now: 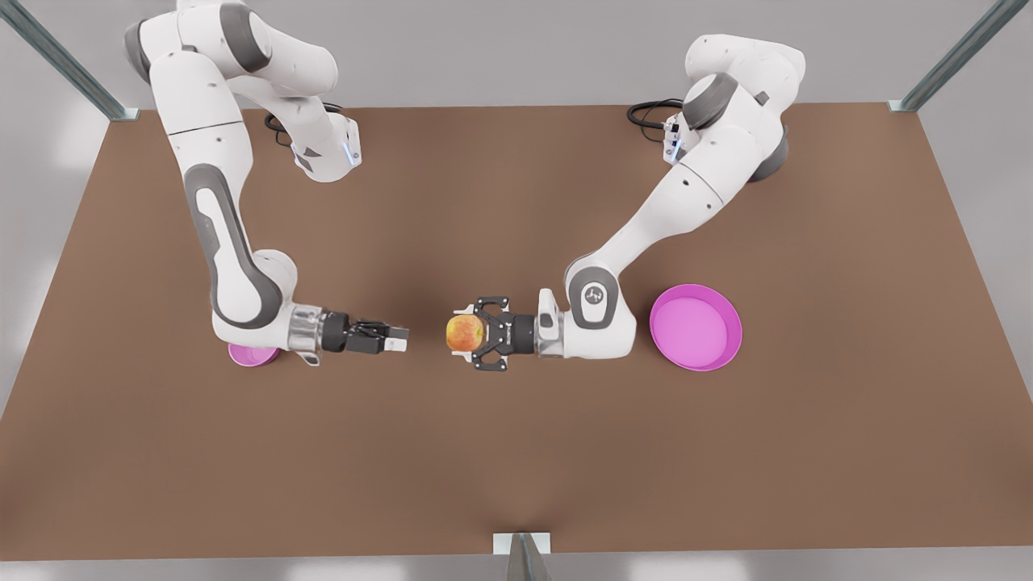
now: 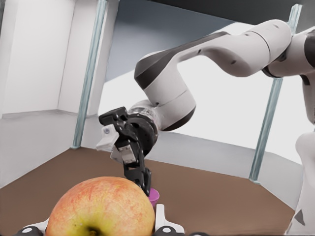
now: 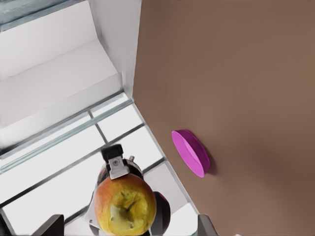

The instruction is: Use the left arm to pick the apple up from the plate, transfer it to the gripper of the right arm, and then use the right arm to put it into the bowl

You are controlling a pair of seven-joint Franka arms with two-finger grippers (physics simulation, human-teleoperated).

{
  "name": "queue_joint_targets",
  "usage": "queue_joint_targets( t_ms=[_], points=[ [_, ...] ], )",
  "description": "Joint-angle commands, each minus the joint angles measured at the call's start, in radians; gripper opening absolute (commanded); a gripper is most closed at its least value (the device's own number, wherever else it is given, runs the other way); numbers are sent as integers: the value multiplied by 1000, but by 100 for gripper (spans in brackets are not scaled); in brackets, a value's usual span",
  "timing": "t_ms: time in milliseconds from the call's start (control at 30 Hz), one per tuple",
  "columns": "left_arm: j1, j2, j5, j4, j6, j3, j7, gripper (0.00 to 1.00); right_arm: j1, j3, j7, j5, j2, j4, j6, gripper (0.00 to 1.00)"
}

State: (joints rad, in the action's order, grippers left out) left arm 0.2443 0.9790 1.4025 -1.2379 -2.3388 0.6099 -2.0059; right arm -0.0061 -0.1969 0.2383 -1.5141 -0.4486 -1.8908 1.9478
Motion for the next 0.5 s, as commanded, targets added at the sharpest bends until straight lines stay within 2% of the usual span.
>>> queue_joint_targets(
  t_ms=[0, 467],
  points=[
    [1, 1, 10, 0, 18, 1, -691, 68, 5, -7, 487, -31, -13, 16, 11, 100],
    [12, 17, 15, 0, 16, -1, -698, 68, 100, -26, 570, -69, -33, 4, 68, 100]
  ],
)
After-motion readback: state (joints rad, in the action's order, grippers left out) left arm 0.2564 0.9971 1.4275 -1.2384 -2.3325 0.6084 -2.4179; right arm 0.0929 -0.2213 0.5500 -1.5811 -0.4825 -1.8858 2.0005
